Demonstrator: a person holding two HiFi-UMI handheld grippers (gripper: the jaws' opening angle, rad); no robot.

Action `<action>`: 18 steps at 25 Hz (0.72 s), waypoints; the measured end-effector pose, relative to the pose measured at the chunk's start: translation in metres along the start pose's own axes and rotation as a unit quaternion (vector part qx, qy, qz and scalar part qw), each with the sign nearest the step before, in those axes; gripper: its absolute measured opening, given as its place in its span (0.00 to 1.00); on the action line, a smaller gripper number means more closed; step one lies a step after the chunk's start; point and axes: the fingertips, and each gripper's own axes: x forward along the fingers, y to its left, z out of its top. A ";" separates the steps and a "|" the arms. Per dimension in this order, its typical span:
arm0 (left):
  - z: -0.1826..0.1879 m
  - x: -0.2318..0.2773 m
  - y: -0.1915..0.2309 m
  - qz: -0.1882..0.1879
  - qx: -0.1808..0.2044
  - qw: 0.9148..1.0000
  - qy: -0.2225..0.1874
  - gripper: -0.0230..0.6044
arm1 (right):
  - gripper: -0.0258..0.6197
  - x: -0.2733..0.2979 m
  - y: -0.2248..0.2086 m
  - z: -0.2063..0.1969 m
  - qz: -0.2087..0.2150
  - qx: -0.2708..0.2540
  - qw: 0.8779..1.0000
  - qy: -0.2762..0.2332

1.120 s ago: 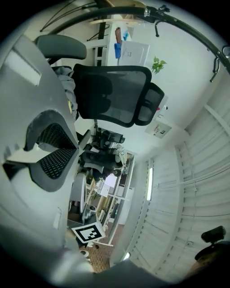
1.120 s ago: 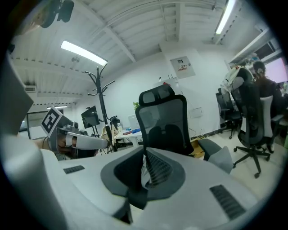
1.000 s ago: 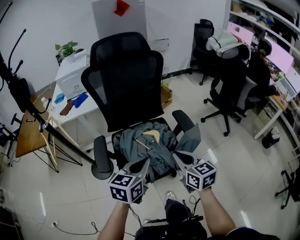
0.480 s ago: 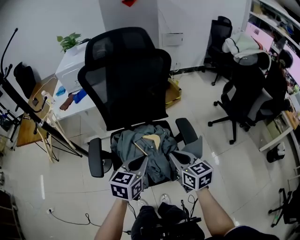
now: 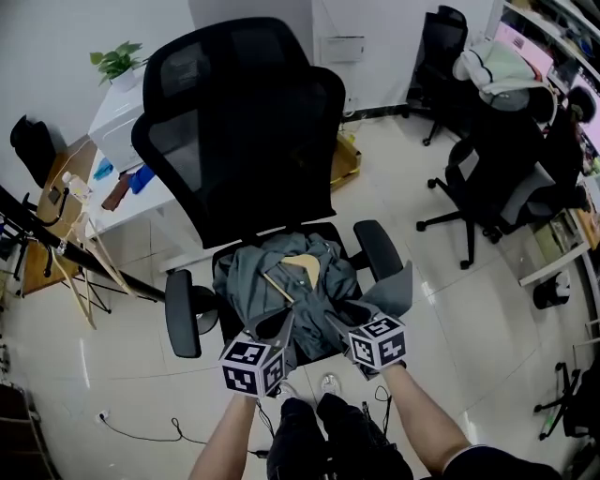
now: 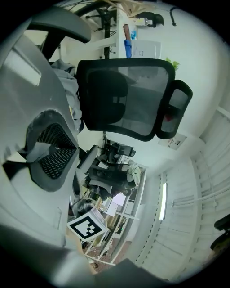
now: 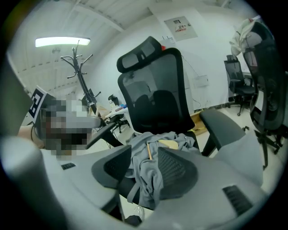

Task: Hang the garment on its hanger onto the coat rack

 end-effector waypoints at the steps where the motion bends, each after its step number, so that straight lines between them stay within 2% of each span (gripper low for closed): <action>1: -0.007 0.006 0.006 0.001 -0.005 1.000 0.004 0.04 | 0.35 0.012 -0.007 -0.010 -0.003 0.007 1.000 0.013; 5: -0.036 0.033 0.026 -0.002 -0.014 1.000 0.024 0.04 | 0.35 0.062 -0.037 -0.045 -0.013 0.025 0.998 0.062; 10: -0.074 0.057 0.040 -0.006 -0.036 0.998 0.051 0.04 | 0.35 0.119 -0.072 -0.076 -0.030 0.046 0.994 0.099; 13: -0.094 0.066 0.042 -0.011 -0.051 0.997 0.060 0.04 | 0.35 0.143 -0.083 -0.097 -0.030 0.060 0.990 0.125; 15: -0.107 0.070 0.042 -0.013 -0.066 0.996 0.065 0.04 | 0.41 0.155 -0.087 -0.110 -0.031 0.065 0.987 0.141; 18: -0.117 0.073 0.042 -0.020 -0.069 0.995 0.074 0.04 | 0.41 0.171 -0.088 -0.124 -0.028 0.074 0.985 0.156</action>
